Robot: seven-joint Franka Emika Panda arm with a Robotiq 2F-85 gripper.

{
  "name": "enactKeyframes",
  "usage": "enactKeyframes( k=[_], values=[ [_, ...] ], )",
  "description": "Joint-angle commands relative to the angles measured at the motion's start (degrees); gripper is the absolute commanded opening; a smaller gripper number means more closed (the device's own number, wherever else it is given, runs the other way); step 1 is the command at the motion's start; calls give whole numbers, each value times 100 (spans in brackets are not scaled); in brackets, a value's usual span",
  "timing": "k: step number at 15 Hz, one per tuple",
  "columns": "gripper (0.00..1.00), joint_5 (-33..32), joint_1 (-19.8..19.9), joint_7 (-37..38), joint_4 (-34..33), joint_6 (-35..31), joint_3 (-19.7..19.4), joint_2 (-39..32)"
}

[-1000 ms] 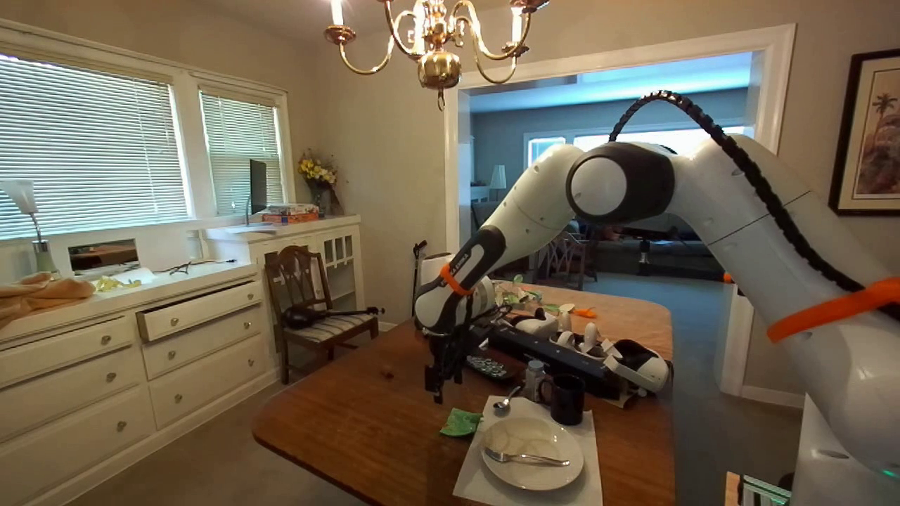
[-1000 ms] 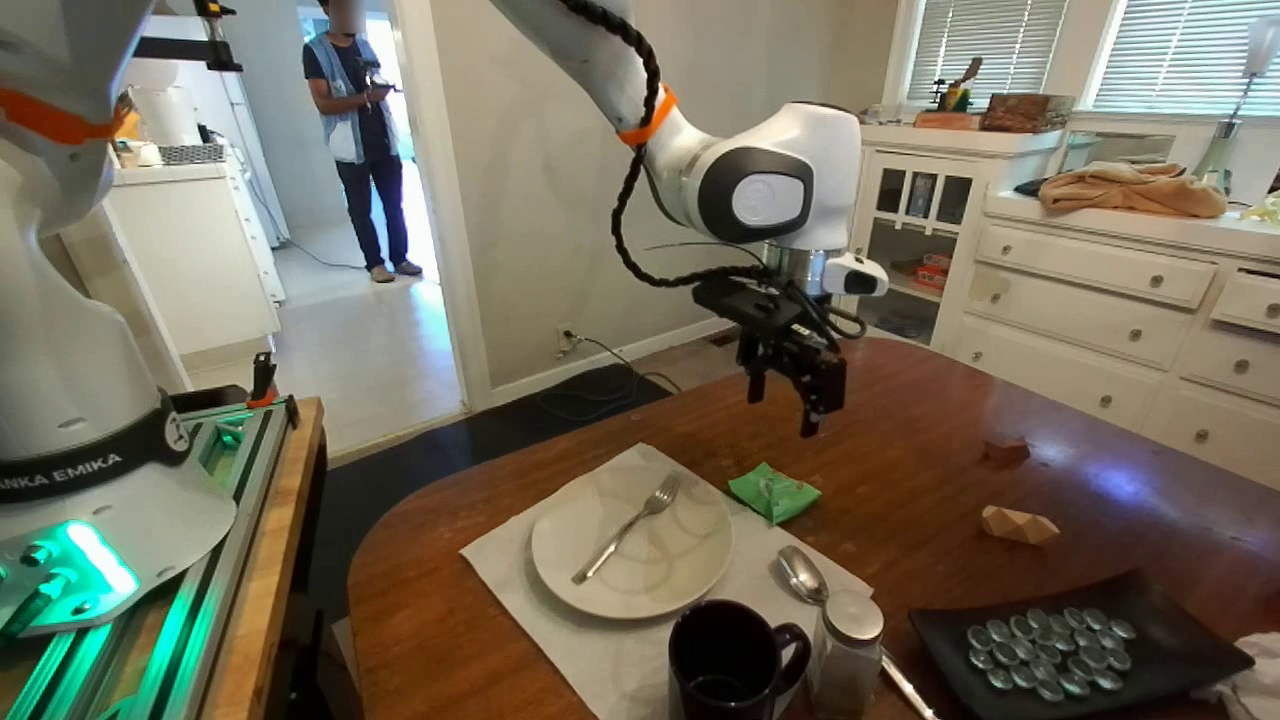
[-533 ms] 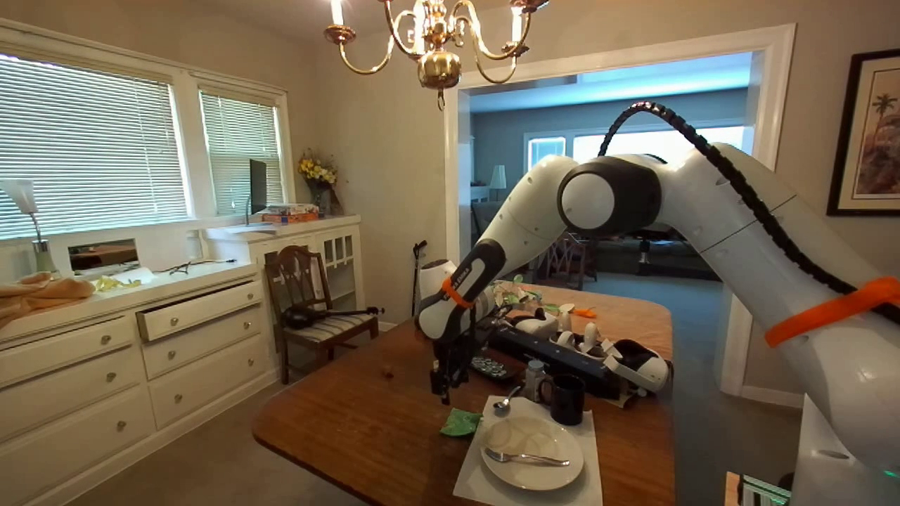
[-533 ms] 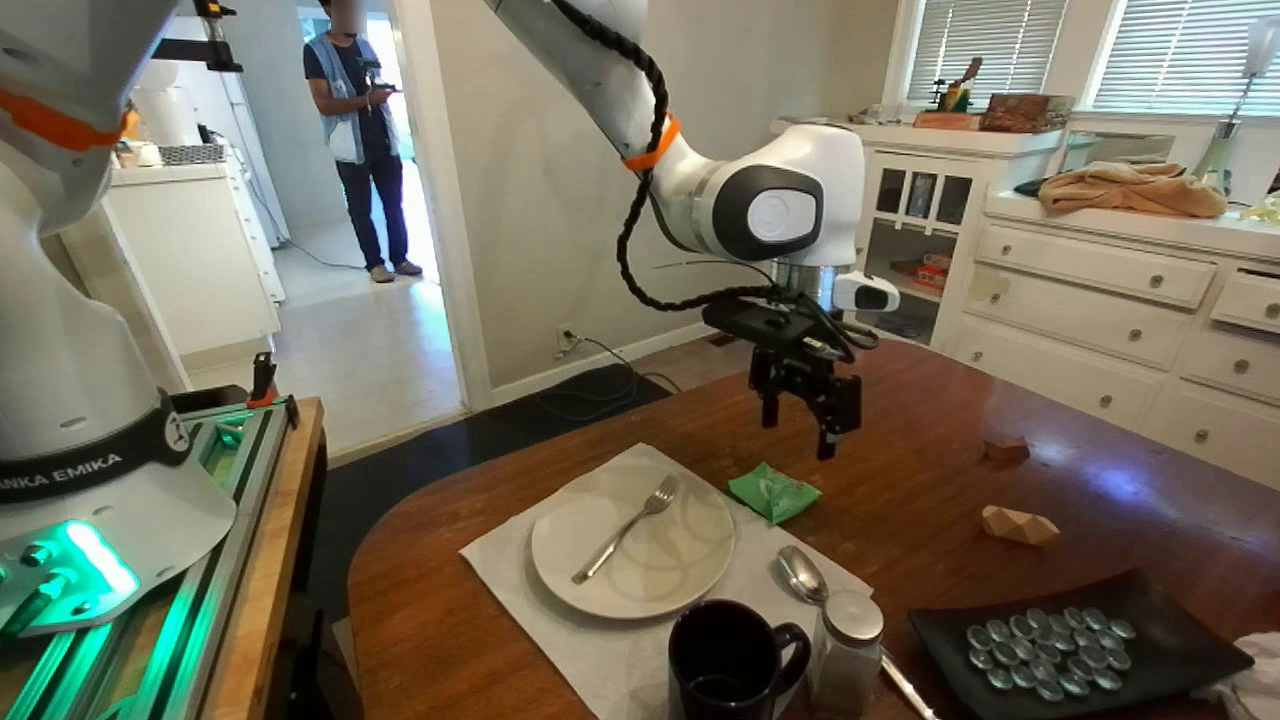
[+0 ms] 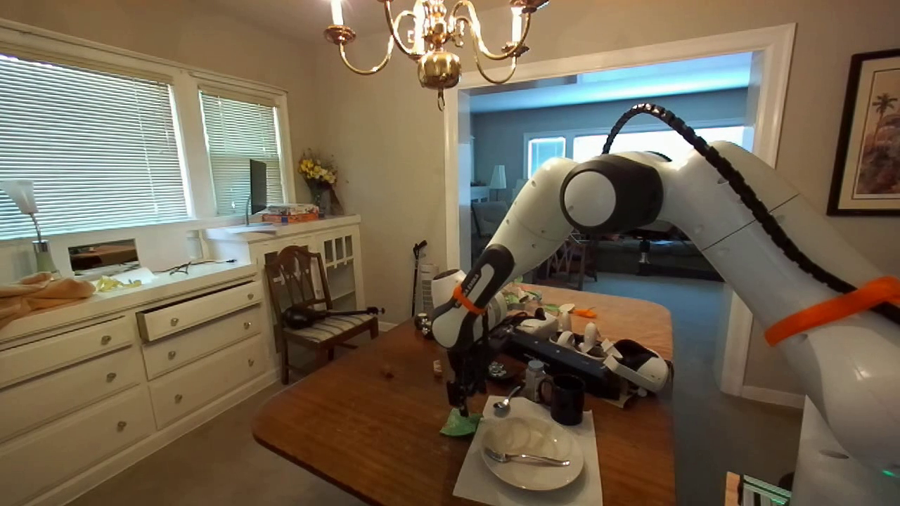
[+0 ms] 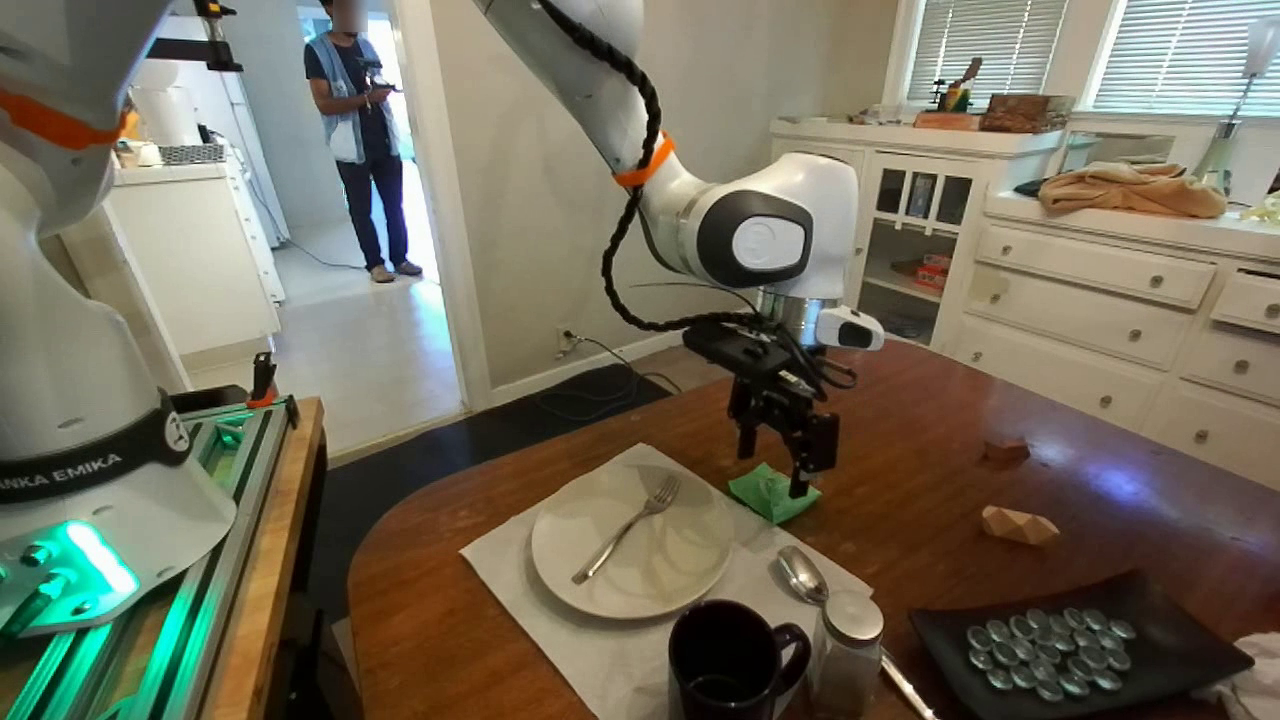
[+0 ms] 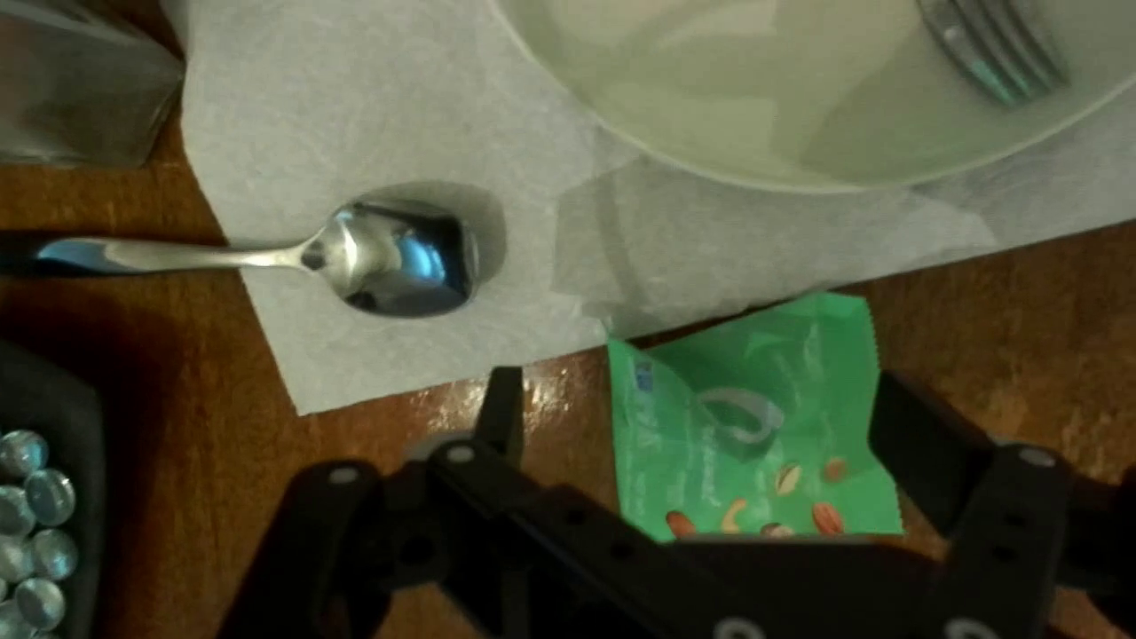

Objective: Put the green item in the cup

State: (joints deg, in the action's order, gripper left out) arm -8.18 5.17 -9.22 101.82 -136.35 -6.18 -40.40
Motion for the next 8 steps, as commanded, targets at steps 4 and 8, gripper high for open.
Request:
enactKeyframes(
  k=[4, 8],
  values=[
    [100, 60, 7, 35, 95, 22, 273, -184],
    [95, -20, 41, 4, 64, -45, 211, -307]
  ],
)
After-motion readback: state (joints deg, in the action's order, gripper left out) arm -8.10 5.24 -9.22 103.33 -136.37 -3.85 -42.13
